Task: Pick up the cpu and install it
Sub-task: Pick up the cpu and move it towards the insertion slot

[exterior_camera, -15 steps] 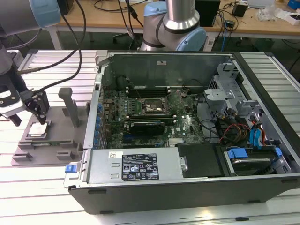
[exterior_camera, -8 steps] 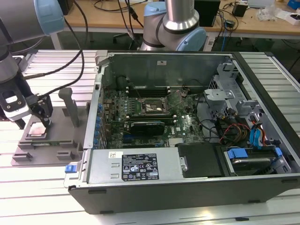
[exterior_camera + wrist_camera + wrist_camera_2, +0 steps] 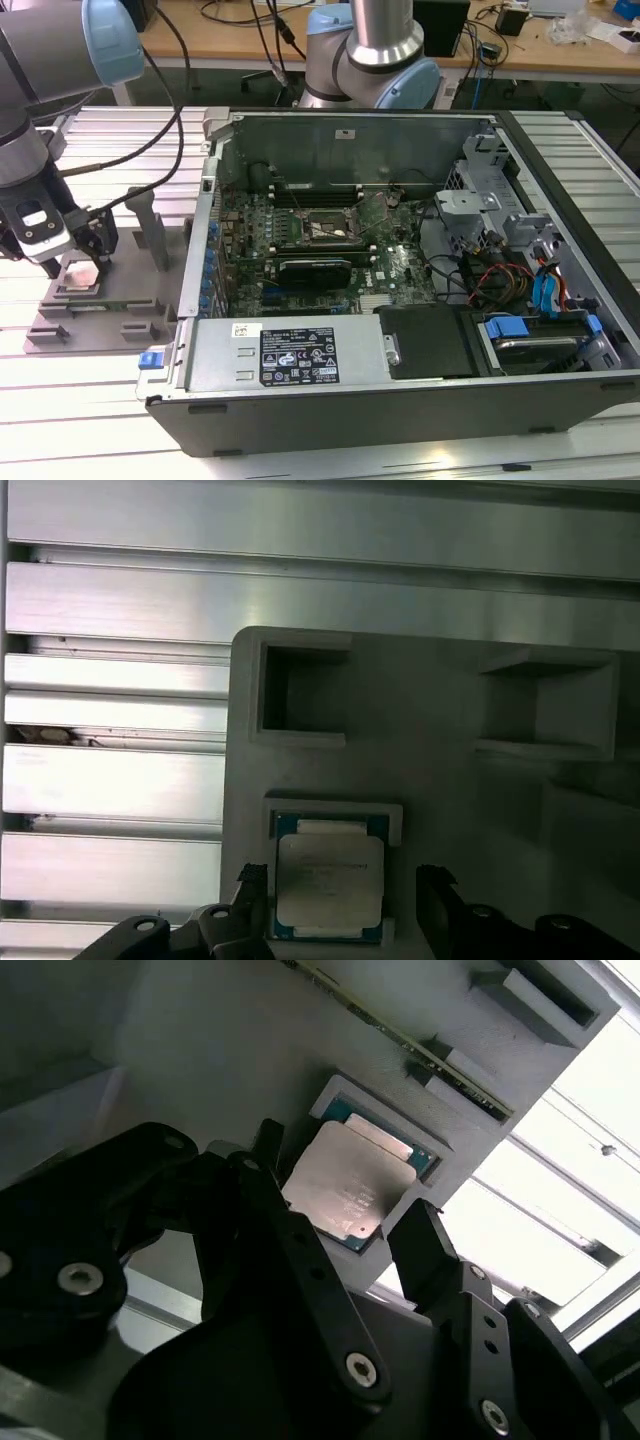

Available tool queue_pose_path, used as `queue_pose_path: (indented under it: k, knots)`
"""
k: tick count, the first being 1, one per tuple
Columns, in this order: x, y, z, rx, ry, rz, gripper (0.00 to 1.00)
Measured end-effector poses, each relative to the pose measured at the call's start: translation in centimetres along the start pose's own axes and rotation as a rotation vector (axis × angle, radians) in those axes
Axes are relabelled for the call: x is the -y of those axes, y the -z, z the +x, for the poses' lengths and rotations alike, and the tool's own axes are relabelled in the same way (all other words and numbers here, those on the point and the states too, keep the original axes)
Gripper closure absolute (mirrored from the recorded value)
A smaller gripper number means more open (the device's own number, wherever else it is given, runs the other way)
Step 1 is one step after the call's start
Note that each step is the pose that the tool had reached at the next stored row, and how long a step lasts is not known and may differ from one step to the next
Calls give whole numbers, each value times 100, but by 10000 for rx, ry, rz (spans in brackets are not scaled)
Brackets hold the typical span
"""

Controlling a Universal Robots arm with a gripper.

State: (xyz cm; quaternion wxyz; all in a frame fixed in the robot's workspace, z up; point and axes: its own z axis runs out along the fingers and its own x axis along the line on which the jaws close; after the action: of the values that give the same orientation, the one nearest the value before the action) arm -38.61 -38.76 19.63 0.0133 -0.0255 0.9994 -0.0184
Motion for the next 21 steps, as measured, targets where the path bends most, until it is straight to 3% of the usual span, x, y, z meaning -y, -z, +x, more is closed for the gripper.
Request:
queue_pose_path:
  k: [4, 8, 16, 19, 21]
  knots:
    - [-7, -45, 45, 3, 0, -1, 30]
    - [-8, -82, 47, 0, 2, 0, 30]
    - [-8, -92, 39, 0, 0, 0, 30]
    - [-8, -91, 40, -5, -2, 1, 45]
    - [-8, -91, 40, -2, -2, 1, 45]
